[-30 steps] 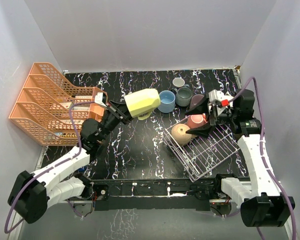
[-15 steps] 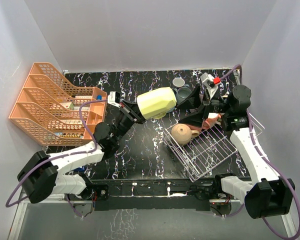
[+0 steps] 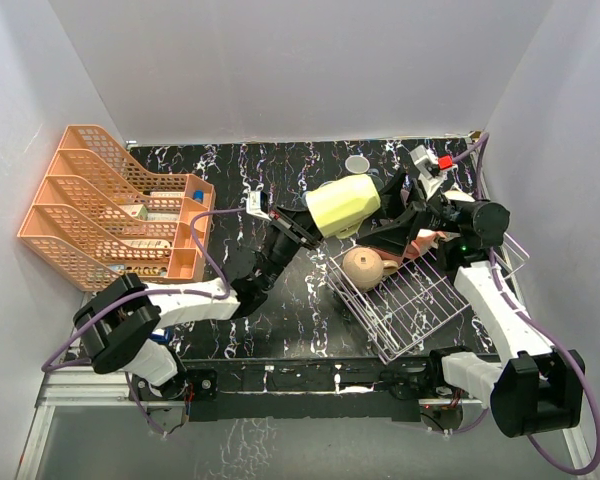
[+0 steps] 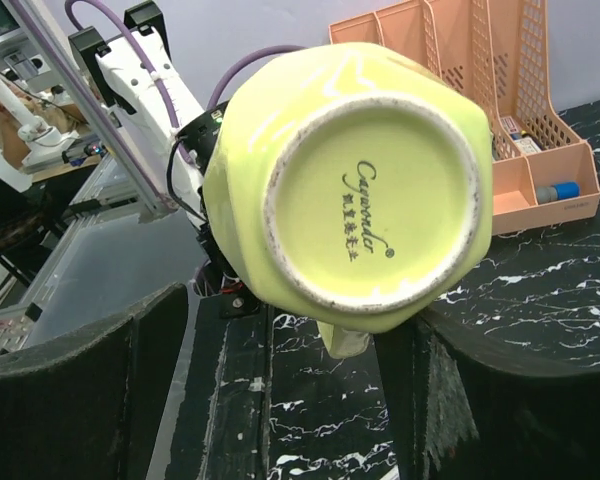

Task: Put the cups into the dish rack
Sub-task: Turn the cup upside down in the dish rack.

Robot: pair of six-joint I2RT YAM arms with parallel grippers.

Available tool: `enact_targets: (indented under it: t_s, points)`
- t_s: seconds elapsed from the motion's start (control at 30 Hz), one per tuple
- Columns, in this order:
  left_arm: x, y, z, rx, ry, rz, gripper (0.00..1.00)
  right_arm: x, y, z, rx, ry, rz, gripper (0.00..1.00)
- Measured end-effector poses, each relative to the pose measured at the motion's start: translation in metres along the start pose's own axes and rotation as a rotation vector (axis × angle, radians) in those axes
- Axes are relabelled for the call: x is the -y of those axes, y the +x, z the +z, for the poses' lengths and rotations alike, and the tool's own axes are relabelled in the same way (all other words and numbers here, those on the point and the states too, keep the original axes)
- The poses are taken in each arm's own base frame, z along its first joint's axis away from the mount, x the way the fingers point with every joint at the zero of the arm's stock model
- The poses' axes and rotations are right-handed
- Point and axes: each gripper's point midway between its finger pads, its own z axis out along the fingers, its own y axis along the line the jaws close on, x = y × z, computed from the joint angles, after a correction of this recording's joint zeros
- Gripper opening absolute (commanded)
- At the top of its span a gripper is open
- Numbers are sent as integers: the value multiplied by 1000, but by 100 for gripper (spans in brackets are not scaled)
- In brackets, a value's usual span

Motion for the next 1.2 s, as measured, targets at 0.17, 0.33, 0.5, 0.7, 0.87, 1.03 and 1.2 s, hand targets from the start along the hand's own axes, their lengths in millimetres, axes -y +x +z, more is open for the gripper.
enact_targets:
  t_s: [0.17,0.33,0.5,0.7,0.87,1.03,1.2]
  points:
    - [10,2,4,27,23,-11,0,0,-1,3,12,-8,-12,62]
    - [18,6,10,39,49,-24,0,0,1,6,23,-11,-11,47]
    - [13,12,9,32,43,-31,0,4,4,7,22,-10,1,33]
    - [13,15,8,43,43,-42,0,7,6,9,21,-12,-30,8]
    - [6,14,-1,55,26,-38,25,7,15,10,-12,-28,-13,8]
    - [4,5,-13,79,12,11,44,2,28,10,-63,-60,45,8]
    - [11,-1,-23,88,13,74,40,0,31,9,-76,-68,66,8]
